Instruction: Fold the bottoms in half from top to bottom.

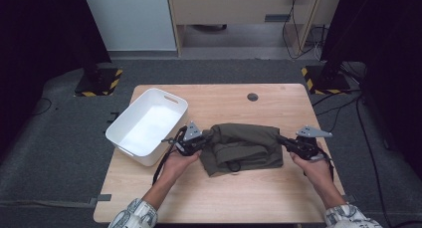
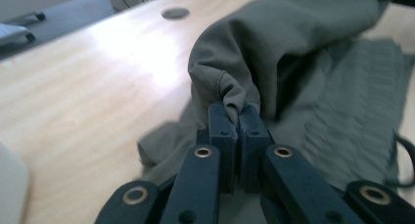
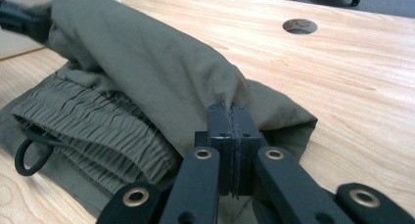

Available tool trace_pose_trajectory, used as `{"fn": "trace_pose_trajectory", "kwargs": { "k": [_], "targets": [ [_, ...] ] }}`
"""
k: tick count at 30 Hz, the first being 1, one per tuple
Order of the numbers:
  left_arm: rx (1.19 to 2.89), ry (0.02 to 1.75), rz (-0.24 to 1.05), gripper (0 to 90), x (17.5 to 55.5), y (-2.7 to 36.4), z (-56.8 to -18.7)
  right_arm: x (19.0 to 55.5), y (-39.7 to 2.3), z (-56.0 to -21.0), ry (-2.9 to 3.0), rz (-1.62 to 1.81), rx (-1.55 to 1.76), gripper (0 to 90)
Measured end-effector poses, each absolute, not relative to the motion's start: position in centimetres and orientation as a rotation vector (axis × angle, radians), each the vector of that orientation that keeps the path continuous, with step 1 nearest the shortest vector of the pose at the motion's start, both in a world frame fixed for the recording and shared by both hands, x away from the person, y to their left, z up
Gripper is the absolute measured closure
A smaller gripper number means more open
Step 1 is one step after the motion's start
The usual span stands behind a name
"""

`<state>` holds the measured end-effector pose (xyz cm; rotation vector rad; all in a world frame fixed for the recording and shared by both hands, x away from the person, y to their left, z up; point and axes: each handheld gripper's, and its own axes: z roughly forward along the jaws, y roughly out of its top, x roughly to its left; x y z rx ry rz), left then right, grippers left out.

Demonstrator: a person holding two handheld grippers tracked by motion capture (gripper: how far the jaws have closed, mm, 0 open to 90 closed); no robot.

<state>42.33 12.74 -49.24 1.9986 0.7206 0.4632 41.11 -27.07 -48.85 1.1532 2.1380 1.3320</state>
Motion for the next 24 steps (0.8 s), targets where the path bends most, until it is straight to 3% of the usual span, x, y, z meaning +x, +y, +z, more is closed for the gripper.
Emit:
{"fn": "trace_pose_trajectory", "kwargs": {
  "k": [9, 24],
  "targets": [
    [2.113, 0.682, 0.438, 86.1, 41.4, 12.3, -51.8, 40.6, -26.9, -50.4, 2.169, 1.291, 1.187, 90.0],
    [2.111, 0.799, 0.473, 86.0, 44.8, 11.5, -53.1, 42.7, -26.7, -51.0, 2.143, 1.256, 1.249, 89.9]
  ]
}}
